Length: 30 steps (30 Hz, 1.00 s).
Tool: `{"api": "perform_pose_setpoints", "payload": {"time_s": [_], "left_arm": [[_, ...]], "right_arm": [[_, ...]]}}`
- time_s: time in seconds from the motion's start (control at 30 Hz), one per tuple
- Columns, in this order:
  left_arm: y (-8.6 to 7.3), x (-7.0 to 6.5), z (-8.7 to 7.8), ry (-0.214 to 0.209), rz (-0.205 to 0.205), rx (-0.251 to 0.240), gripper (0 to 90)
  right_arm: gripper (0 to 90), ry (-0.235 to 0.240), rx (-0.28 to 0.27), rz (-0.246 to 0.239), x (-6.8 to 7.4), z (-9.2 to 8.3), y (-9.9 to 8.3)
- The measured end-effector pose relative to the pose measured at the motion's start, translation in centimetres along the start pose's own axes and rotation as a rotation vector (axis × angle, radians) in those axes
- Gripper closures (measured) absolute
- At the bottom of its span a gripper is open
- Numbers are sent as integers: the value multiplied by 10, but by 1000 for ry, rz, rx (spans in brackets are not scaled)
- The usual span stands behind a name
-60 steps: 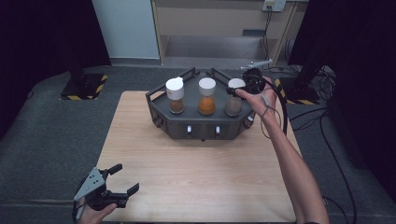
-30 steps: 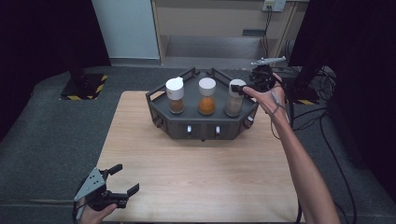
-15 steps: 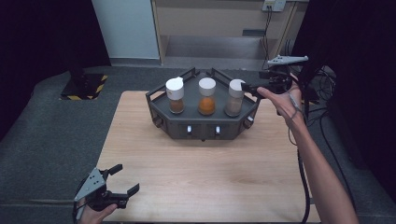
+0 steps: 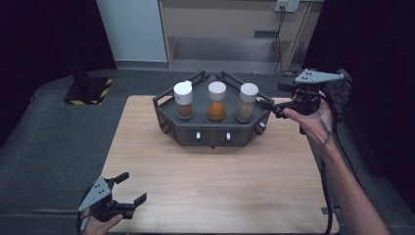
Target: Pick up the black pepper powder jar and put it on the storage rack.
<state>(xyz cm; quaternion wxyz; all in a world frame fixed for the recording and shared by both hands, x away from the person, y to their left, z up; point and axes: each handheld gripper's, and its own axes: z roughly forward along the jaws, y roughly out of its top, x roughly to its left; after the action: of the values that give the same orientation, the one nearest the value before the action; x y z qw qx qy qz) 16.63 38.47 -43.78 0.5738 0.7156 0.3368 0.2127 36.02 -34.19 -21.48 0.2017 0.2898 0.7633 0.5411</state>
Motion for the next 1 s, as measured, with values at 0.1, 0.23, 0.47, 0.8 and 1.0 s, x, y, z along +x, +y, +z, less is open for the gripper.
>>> {"api": "perform_pose_setpoints", "payload": {"time_s": [0.1, 0.23, 0.47, 0.8, 1.0], "left_arm": [[0, 0, 0, 2, 0, 0, 11], [0, 0, 0, 2, 0, 2, 10], [0, -1, 0, 0, 0, 0, 10], [0, -1, 0, 1, 1, 2, 10], [0, -1, 0, 1, 1, 2, 10]], "right_arm": [[53, 13, -18, -12, 5, -8, -7], [52, 37, -41, -24, 14, -17, -16], [50, 62, -65, -31, 24, -28, -29], [51, 85, -97, -49, 39, -48, -55], [51, 91, -115, -46, 46, -61, -71]]}}
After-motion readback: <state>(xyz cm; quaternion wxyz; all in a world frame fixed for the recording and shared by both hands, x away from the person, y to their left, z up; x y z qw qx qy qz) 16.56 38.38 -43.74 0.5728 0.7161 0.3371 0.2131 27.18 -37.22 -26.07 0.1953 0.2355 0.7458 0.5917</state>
